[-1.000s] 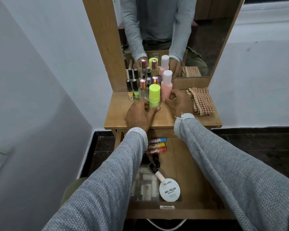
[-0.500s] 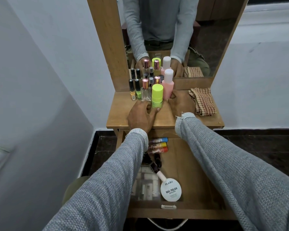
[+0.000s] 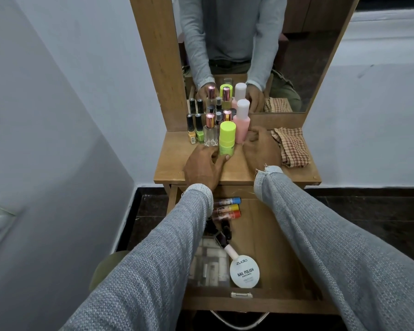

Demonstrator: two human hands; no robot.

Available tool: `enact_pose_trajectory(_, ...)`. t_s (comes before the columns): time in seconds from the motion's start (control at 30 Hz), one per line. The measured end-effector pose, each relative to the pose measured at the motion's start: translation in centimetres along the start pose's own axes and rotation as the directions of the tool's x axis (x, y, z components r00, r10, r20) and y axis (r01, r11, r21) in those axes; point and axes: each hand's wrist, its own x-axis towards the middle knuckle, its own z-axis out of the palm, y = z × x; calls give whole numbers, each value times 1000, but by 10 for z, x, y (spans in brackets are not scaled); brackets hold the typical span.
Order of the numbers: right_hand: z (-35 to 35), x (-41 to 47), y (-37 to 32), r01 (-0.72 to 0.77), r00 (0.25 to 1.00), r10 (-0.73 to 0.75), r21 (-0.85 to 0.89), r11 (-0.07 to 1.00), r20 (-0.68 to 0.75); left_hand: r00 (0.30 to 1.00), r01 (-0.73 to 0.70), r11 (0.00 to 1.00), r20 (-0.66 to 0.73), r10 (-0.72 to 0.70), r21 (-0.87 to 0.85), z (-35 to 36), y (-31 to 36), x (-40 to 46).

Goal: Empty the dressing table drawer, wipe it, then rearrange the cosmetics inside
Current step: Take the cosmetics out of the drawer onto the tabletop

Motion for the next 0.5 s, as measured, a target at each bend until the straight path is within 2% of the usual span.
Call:
enact_pose_trajectory(0.07, -2, -8, 1, 47, 998, -45, 68, 997, -33, 1000, -5, 1000, 3, 5, 0, 0, -1, 0)
enact_pose_trajectory(0.2, -9, -28, -2, 89, 991, -105, 179, 980, 80, 1000, -27, 1000, 17, 26, 6, -1, -1, -1)
enact_pose_trajectory(0.33, -8, -33, -5, 90, 987, -100, 85, 992, 127, 998, -46, 999, 41, 47, -6, -3, -1, -4)
enact_pose_trajectory(0.5, -5, -30, -5, 57, 993, -59, 23, 998, 105, 996, -71, 997, 51, 73, -28, -1, -4, -4)
